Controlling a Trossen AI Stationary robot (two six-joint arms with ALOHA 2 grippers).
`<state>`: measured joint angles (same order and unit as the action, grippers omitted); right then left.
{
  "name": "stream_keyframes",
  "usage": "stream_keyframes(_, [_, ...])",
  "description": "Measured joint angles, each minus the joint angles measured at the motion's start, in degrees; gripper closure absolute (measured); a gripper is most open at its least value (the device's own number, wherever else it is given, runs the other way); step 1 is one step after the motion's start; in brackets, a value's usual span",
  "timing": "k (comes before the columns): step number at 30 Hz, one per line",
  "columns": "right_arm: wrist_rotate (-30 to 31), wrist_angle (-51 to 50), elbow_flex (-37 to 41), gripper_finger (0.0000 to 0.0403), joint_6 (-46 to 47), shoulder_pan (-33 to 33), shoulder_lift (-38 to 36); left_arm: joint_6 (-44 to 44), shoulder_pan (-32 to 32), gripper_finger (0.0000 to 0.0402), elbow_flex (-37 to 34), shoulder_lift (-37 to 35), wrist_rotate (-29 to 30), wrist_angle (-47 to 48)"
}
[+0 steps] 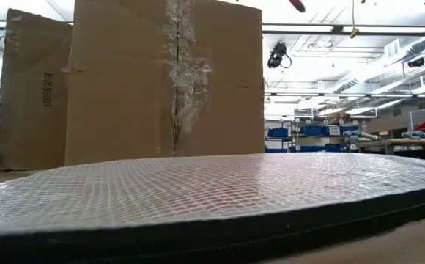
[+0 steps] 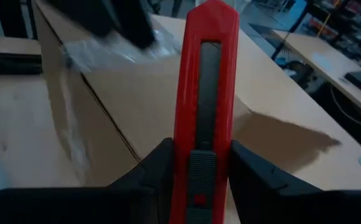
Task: Unpack boxes
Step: Break down the cardboard box until it is fully flat using the red cutter
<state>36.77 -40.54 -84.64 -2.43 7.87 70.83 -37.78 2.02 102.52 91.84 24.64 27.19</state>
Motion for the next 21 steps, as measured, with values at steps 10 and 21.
stream_keyframes(10, [4.41,-0.18,-7.25,0.0278,-0.2,3.38,8.28,0.02,-0.59,0.0199,0.02,1.56,1.65,-5.61])
stream_keyframes(21, [3.6,1.91,-8.15,0.0267,-0.33,3.56,8.57,5.31,-0.9,0.0357,0.02,1.56,1.63,-6.88])
